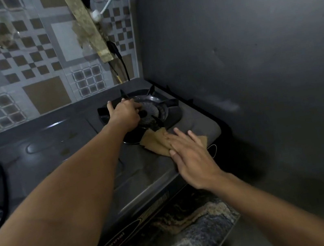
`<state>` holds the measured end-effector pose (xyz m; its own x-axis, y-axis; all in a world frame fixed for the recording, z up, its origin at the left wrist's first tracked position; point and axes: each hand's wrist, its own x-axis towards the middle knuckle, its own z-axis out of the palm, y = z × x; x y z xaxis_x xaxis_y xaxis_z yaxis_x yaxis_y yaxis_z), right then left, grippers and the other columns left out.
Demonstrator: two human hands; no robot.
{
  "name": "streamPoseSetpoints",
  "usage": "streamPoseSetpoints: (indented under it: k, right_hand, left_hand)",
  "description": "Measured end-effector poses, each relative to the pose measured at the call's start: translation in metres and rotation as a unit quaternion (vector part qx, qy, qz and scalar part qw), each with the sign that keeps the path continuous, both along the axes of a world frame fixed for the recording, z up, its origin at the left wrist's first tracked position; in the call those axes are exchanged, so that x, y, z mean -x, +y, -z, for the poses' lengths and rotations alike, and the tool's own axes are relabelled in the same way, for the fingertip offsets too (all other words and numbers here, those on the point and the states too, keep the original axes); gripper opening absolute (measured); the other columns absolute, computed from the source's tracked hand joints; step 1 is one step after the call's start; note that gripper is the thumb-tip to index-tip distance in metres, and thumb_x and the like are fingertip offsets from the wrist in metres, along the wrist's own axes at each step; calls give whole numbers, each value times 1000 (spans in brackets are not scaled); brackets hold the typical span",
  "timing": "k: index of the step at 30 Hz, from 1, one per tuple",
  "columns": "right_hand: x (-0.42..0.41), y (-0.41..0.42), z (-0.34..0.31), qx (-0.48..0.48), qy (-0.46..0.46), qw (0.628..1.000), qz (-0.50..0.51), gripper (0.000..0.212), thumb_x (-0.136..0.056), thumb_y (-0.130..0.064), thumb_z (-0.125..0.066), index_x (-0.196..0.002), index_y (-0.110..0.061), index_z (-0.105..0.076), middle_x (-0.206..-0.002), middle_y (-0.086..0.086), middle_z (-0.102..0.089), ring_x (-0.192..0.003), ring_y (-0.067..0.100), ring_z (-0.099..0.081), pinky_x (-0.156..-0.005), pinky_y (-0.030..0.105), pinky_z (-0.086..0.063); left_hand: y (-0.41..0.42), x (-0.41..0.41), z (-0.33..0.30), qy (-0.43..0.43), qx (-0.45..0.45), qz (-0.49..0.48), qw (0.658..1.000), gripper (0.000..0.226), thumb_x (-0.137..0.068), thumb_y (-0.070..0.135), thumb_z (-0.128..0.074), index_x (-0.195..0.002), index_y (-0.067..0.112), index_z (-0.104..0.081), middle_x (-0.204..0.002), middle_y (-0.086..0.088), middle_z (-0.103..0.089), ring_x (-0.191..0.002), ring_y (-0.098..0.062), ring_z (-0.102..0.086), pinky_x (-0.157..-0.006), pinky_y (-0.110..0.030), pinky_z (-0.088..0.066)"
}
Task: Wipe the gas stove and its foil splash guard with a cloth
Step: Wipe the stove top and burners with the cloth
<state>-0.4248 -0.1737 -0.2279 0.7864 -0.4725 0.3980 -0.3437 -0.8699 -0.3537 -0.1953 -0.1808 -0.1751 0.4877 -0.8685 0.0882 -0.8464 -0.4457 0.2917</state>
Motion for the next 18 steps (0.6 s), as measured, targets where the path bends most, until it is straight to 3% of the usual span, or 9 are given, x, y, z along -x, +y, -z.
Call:
streamPoseSetpoints:
  k: [3, 6, 8, 14, 18]
  right_hand:
    - [7, -47, -4, 2, 9, 998, 61, 44, -96, -20, -34, -136, -14, -51, -143, 2, -50, -143, 19, -29, -116, 39, -14]
    - [11, -81, -9, -55, 13, 983, 172, 43, -100, -20, -34, -142, -15, -43, -149, 3, -42, -145, 15, -20, -120, 37, -7]
    - [9, -73, -6, -59, 9, 981, 184, 44, -100, -22, -34, -143, -14, -42, -150, 2, -41, -146, 14, -18, -120, 37, -2]
    - [-1, 7, 5, -10, -20, 997, 76, 44, -95, -25, -33, -131, -12, -56, -137, 0, -55, -139, 17, -34, -119, 37, -5]
    - [-5, 28, 1, 13, 7, 1000, 7, 49, -94, -29, -27, -132, -12, -54, -140, -2, -52, -142, 18, -29, -118, 42, -8]
  left_hand:
    - [4, 0, -2, -16, 5, 8, 1000, 42, -96, 9, -41, -134, 23, -54, -148, -4, -41, -144, -24, -23, -117, -54, 5]
    - [6, 3, -4, -21, 17, 9, 1000, 40, -95, 8, -40, -131, 19, -54, -138, -8, -49, -139, -26, -30, -117, -55, -1]
    - [6, 2, -3, -13, 32, 7, 999, 41, -95, 7, -40, -132, 17, -52, -134, -8, -51, -136, -27, -33, -116, -56, -6]
    - [3, -1, 1, 26, 112, 2, 993, 35, -96, 10, -40, -126, 12, -59, -138, -7, -52, -141, -29, -30, -113, -59, -15]
    - [23, 1, -11, 41, 159, 15, 986, 32, -100, 19, -38, -119, 7, -60, -134, -9, -53, -139, -30, -33, -114, -57, -17]
